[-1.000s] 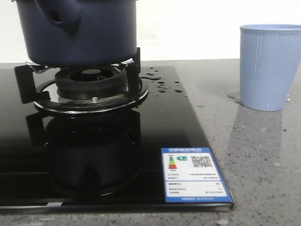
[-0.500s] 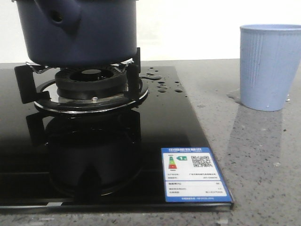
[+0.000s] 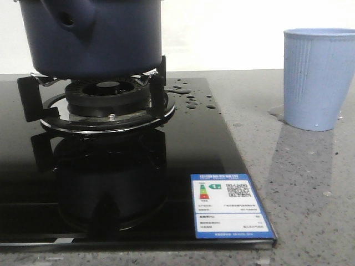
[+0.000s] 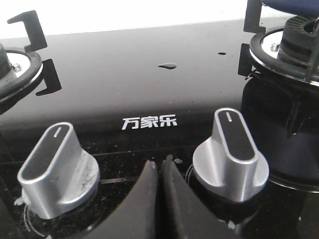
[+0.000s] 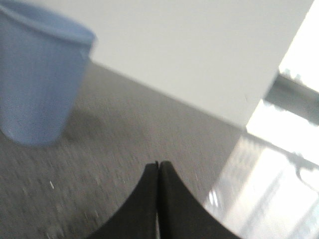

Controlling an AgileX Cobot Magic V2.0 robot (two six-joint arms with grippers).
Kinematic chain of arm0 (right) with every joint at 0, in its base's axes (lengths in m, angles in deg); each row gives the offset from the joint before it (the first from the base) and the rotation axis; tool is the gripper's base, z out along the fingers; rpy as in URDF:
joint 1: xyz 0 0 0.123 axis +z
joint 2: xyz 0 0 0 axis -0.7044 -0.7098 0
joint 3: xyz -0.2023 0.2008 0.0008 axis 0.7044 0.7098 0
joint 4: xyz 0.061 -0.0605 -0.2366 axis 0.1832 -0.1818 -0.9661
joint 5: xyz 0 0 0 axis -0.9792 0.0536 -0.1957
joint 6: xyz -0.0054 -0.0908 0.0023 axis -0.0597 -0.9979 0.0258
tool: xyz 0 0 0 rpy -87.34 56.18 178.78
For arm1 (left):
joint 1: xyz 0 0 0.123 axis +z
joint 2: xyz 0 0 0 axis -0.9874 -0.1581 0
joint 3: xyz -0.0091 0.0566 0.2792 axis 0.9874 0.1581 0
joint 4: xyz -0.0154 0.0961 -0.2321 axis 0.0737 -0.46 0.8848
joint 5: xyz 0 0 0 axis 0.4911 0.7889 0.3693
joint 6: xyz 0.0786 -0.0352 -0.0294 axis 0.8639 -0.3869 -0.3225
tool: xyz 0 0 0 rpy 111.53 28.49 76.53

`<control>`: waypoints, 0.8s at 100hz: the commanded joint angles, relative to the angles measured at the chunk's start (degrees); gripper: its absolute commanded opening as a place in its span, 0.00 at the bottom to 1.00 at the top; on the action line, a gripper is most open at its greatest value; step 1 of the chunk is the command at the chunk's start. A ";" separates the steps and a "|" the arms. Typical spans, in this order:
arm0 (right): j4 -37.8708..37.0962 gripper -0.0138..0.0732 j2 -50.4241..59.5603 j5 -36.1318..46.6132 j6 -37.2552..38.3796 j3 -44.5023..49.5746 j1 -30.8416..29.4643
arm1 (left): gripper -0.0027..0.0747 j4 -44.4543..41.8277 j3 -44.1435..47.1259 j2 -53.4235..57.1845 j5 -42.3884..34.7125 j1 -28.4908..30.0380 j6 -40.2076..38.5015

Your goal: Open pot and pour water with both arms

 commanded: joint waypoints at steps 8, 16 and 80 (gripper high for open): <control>-1.66 0.08 1.23 22.88 0.76 0.32 -0.24 | 0.01 3.59 2.22 1.47 -5.38 0.04 -0.46; -1.66 0.08 1.23 29.59 0.76 0.32 -0.24 | 0.01 11.60 2.22 1.47 -9.97 0.04 -0.46; -0.98 0.08 1.23 48.34 8.83 0.32 -0.24 | 0.01 43.16 2.22 1.47 -18.33 0.04 -0.46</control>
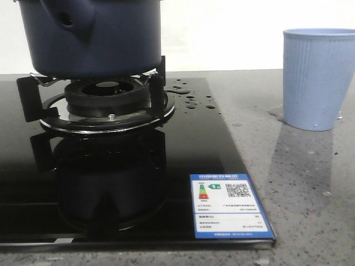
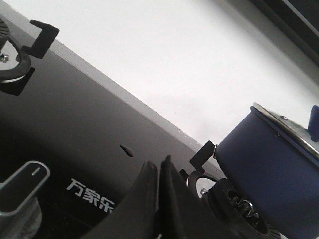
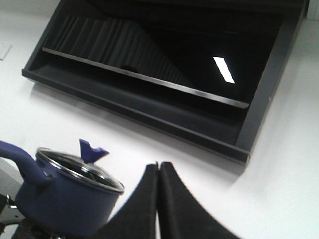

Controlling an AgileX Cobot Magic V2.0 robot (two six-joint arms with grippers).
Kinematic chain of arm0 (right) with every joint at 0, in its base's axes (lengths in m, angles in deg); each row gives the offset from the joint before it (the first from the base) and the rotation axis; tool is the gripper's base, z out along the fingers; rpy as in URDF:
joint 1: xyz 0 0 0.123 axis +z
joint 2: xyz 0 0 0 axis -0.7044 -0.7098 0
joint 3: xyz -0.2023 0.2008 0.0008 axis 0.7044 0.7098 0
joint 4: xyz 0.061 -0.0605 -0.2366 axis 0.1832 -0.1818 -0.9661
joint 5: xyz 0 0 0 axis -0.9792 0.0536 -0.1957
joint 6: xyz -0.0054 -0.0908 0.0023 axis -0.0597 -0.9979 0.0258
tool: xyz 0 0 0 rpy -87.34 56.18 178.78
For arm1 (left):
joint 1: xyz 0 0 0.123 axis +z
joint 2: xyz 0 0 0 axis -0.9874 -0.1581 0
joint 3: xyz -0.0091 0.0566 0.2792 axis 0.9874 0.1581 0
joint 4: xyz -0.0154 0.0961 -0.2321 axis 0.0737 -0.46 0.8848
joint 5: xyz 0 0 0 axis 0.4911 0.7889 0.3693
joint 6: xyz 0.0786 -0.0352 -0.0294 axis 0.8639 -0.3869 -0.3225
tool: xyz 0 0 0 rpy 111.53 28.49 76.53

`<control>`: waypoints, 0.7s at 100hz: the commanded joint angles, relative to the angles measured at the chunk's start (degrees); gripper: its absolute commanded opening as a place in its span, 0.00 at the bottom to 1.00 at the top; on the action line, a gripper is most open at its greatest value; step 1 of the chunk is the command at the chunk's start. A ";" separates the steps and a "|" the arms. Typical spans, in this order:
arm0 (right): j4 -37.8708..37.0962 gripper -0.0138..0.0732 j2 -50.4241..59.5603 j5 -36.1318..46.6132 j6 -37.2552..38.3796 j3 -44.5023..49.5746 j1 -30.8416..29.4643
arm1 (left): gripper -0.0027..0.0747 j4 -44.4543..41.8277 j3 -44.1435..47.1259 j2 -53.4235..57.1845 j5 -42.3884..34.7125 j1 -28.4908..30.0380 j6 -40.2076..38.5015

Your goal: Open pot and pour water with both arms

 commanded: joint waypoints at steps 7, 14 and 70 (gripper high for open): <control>5.86 0.08 1.23 -0.56 3.74 0.07 -0.24 | 0.01 2.58 2.22 1.47 -2.84 0.04 -0.46; 14.54 0.08 1.23 -10.68 13.07 -0.88 -0.24 | 0.01 2.84 1.69 1.47 -1.84 -0.08 -0.46; 26.35 0.08 -19.12 -49.37 15.27 -20.53 -0.24 | 0.01 -8.50 -25.64 -26.86 23.11 -0.08 9.74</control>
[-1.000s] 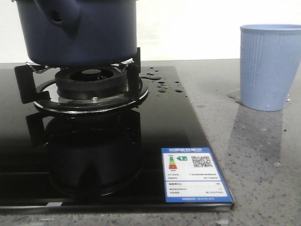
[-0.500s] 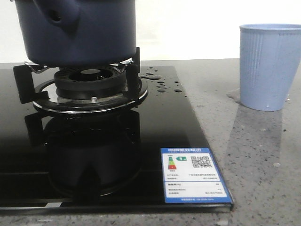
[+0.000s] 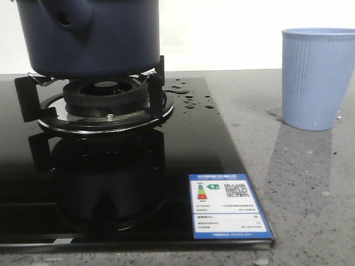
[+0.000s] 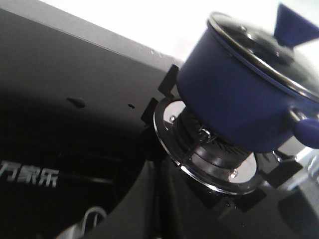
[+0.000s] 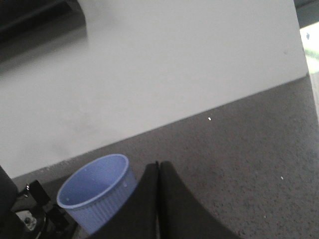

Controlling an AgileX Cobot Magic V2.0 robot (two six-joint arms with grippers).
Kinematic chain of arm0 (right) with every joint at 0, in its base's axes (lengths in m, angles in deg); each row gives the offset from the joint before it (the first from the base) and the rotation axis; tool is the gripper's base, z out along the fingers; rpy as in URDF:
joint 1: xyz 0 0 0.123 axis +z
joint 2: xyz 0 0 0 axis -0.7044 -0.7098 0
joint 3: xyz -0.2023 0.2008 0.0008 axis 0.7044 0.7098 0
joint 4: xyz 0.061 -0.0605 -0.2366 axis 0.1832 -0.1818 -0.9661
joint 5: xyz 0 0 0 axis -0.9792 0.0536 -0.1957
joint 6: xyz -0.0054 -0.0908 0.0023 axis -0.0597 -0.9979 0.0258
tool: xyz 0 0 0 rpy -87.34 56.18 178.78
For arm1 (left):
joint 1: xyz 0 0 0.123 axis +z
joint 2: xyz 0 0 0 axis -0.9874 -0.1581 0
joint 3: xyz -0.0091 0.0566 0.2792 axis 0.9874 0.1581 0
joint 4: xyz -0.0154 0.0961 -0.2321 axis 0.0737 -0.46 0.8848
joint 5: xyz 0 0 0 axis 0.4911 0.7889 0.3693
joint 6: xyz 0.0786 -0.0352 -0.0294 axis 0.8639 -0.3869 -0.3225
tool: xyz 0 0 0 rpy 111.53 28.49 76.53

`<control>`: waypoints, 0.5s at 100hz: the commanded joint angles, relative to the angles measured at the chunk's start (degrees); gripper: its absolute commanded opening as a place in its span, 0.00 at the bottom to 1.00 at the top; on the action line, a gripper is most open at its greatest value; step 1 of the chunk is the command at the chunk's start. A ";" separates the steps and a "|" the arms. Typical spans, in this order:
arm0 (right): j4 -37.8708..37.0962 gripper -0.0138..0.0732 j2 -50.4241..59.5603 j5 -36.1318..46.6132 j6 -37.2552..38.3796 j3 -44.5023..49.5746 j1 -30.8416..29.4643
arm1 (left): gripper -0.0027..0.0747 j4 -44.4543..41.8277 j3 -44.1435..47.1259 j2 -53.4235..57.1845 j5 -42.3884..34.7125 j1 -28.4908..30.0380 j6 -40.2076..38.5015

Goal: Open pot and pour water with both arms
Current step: 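Grasp the blue lid knob with the left gripper and lift the lid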

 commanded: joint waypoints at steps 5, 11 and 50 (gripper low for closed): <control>2.54 0.08 -7.88 -2.76 0.10 -6.33 -0.24 | 0.01 0.43 -10.88 -11.55 4.24 -0.08 7.03; 4.90 0.08 -11.05 -7.46 0.10 -9.30 -0.24 | 0.01 0.60 -16.49 -16.25 8.83 -0.08 9.55; 34.33 0.08 -19.17 -32.08 -28.32 -31.80 -0.24 | 0.01 28.84 -40.91 -31.60 28.64 -0.31 36.19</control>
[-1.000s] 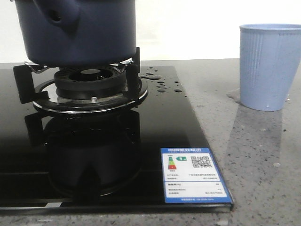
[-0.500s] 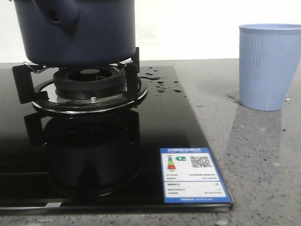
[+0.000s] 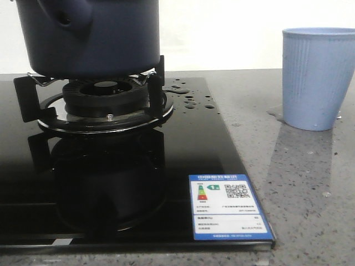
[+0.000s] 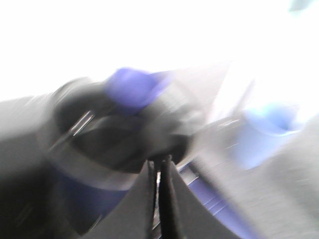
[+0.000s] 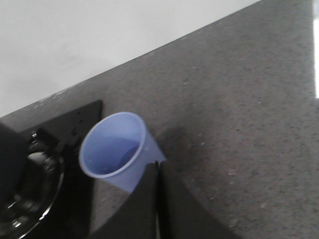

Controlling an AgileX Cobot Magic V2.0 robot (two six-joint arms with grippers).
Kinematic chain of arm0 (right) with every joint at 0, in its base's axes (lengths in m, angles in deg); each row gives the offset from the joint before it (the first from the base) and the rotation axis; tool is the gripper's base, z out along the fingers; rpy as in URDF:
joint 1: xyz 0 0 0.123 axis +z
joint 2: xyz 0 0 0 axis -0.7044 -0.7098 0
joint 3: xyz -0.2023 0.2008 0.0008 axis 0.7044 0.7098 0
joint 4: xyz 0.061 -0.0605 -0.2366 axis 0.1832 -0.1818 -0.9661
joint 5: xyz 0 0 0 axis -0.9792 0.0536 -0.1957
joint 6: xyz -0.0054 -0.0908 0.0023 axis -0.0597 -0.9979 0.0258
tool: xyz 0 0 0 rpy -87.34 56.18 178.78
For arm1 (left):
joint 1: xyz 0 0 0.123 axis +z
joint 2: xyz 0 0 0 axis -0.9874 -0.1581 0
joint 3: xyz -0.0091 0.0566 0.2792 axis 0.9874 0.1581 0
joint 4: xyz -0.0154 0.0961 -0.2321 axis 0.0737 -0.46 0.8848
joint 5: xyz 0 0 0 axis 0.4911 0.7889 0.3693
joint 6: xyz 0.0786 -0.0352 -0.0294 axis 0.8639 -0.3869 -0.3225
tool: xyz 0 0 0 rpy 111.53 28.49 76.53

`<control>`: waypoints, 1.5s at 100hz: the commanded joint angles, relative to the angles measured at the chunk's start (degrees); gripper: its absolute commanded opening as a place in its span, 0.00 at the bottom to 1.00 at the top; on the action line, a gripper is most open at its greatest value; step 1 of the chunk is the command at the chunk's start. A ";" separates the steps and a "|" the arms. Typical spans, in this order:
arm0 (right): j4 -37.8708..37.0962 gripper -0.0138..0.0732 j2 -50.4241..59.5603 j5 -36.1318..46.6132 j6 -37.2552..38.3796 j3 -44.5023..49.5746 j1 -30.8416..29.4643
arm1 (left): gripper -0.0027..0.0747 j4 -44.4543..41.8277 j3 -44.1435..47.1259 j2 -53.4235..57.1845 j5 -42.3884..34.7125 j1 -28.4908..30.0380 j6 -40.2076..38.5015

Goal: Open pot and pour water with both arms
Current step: 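Grasp the blue lid knob with the left gripper and lift the lid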

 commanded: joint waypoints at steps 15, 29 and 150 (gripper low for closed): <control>27.83 0.08 -2.67 -7.82 -22.25 -10.52 -0.24 | 0.01 23.96 -5.30 -6.31 13.78 -0.31 12.51; 40.58 0.08 -4.75 -13.17 -37.14 -14.22 -0.24 | 0.01 25.84 -5.47 -9.62 18.10 -0.31 15.45; 38.94 0.91 -4.53 2.98 -52.73 -14.87 -0.24 | 0.86 31.82 -9.03 -31.50 2.04 -5.20 54.39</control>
